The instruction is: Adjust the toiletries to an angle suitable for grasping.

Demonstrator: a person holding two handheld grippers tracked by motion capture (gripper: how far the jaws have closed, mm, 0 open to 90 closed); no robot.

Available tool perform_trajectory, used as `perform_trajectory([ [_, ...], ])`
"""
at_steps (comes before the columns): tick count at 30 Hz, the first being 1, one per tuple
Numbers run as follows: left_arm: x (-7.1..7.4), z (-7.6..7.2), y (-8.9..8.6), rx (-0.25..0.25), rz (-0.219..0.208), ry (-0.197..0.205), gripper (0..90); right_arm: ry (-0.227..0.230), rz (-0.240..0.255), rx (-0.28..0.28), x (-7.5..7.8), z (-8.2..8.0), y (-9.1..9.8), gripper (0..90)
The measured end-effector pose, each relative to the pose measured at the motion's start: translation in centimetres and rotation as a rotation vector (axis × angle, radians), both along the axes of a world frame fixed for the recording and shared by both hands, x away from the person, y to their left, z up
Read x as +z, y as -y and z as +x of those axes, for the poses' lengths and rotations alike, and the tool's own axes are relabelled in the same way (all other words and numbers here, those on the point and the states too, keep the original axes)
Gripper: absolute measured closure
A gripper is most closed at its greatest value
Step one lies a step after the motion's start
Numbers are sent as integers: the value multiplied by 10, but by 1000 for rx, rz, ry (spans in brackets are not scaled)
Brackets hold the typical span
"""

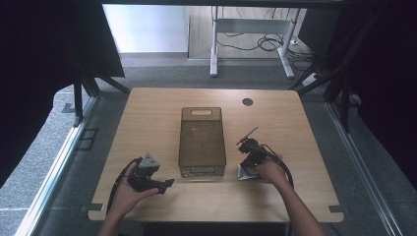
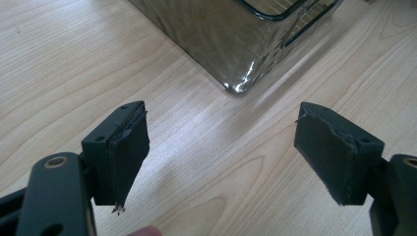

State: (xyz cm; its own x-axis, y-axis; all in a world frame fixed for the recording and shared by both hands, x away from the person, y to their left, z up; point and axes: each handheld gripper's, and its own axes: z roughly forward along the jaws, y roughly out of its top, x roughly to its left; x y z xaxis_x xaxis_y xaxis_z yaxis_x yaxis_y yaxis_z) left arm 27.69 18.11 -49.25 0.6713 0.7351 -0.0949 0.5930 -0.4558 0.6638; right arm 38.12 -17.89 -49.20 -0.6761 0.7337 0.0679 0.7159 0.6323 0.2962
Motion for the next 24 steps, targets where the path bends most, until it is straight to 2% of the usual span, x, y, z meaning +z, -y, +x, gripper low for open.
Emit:
perform_trajectory([
  [4,0,0,2,-9,-2,-2,214,10,8,-17,1,8,4,898],
  [6,-2,1,3,-6,2,-8,214,-7,5,-26,0,11,7,898],
  [11,-2,0,4,-10,5,-5,214,0,4,-40,-4,14,9,899],
  [18,1,1,-2,9,-6,-1,214,-18,-18,-12,-8,11,-1,899],
  [24,1,1,-5,14,-11,1,214,-31,-9,10,-9,5,-5,900],
])
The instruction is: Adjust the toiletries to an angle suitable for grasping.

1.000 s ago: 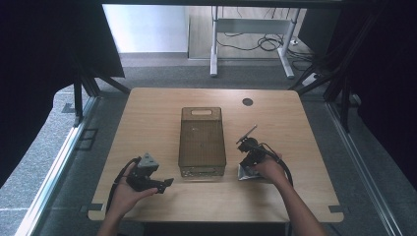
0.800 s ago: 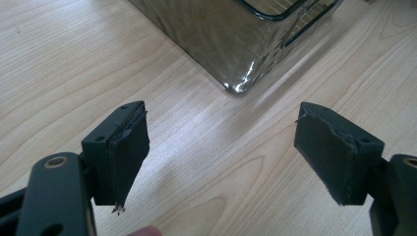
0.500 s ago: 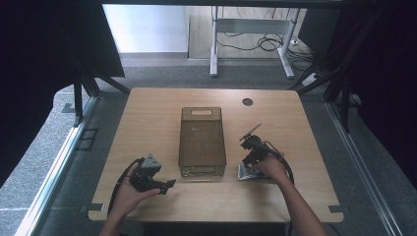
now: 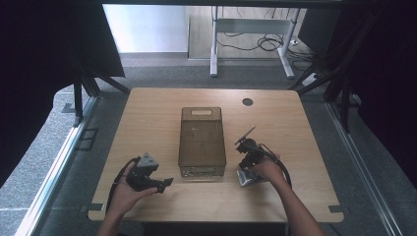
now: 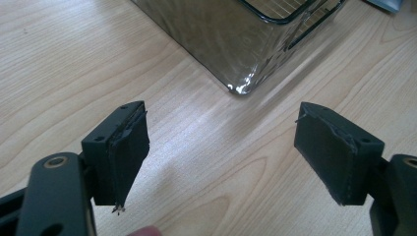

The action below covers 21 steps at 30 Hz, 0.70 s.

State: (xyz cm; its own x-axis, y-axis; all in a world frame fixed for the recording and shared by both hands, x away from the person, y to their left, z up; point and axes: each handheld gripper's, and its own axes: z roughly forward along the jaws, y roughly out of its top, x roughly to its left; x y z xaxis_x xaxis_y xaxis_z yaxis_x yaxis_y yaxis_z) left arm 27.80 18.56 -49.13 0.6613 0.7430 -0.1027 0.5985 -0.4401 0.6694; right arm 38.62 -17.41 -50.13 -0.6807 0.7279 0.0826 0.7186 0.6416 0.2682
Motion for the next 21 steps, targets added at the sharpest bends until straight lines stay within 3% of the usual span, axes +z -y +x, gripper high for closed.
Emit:
perform_trajectory([
  [11,0,0,0,1,0,1,213,1,-3,48,0,-24,-3,900],
  [21,0,0,2,-2,6,0,213,-5,15,60,-1,-46,10,899],
])
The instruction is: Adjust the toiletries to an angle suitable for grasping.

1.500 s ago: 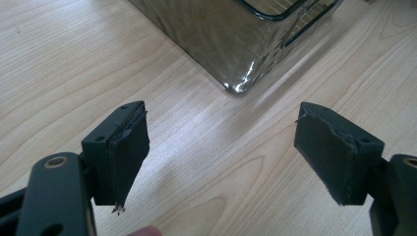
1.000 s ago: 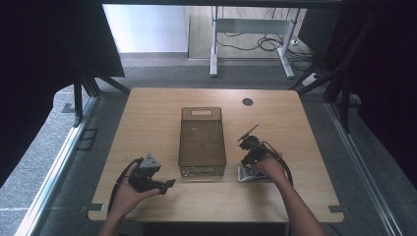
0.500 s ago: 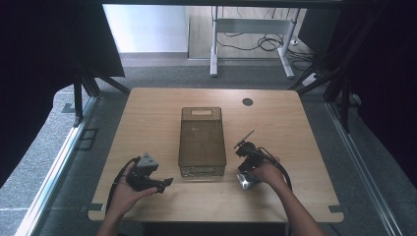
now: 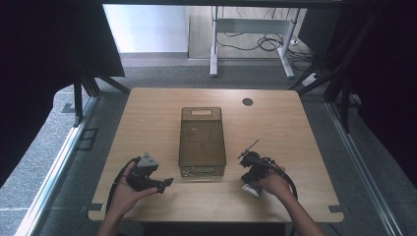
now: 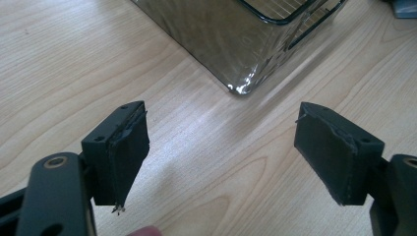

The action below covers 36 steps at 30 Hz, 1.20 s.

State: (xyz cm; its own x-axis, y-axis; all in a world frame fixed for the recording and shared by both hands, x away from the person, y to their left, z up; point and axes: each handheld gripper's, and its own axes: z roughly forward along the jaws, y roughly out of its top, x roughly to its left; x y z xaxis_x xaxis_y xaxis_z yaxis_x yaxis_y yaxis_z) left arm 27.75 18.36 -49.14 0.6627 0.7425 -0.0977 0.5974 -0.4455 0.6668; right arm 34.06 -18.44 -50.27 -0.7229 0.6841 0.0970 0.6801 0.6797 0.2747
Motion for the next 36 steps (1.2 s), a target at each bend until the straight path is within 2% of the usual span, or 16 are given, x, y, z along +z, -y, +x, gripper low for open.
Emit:
perform_trajectory([
  [7,-1,-1,3,-8,4,-1,213,2,8,3,0,-15,11,899],
  [15,-1,0,3,-8,6,-3,213,3,8,-25,1,-25,30,900],
  [26,-1,0,3,-10,8,-2,213,7,4,-73,5,-29,54,899],
  [30,0,-1,3,-11,3,4,213,10,-15,-100,5,-27,63,899],
  [36,0,0,2,-12,8,2,213,20,-15,-109,8,-26,73,899],
])
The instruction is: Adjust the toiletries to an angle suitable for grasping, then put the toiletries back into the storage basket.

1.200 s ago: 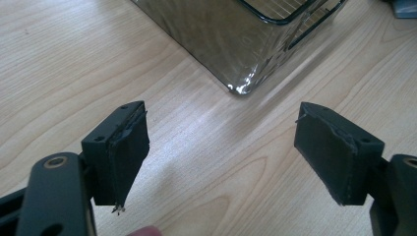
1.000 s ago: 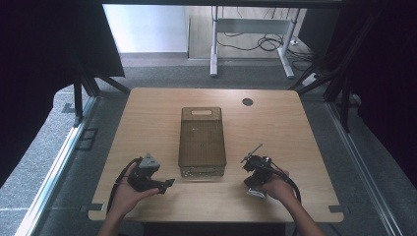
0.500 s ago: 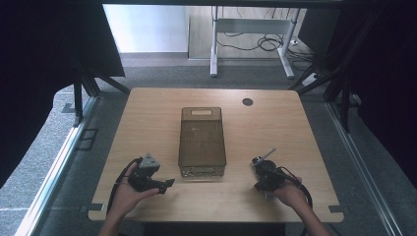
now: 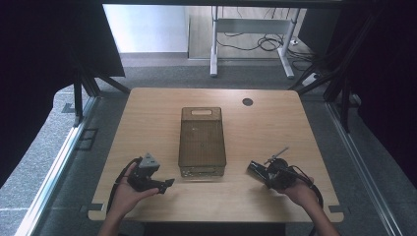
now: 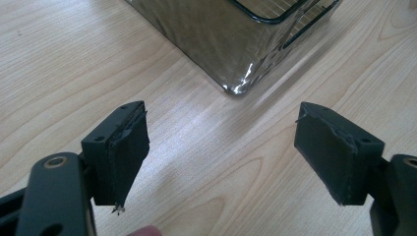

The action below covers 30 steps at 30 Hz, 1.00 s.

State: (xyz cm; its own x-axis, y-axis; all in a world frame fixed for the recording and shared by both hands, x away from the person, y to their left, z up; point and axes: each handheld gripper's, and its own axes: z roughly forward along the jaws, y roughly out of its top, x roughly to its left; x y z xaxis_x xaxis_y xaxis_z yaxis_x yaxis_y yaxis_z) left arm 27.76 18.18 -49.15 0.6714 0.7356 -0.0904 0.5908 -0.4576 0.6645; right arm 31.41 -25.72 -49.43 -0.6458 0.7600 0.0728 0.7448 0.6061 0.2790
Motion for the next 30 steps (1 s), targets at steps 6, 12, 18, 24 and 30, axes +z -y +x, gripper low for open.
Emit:
perform_trajectory([
  [6,0,0,-1,5,1,1,213,21,41,27,12,0,2,816],
  [12,2,-1,-2,7,-7,7,213,75,53,65,26,3,-1,625],
  [18,2,-1,-2,9,-2,5,213,137,55,62,37,8,-1,428],
  [24,1,0,-2,7,-4,6,213,155,19,93,38,16,-4,374],
  [30,2,0,-2,5,-4,6,213,143,-20,128,35,23,-12,349],
])
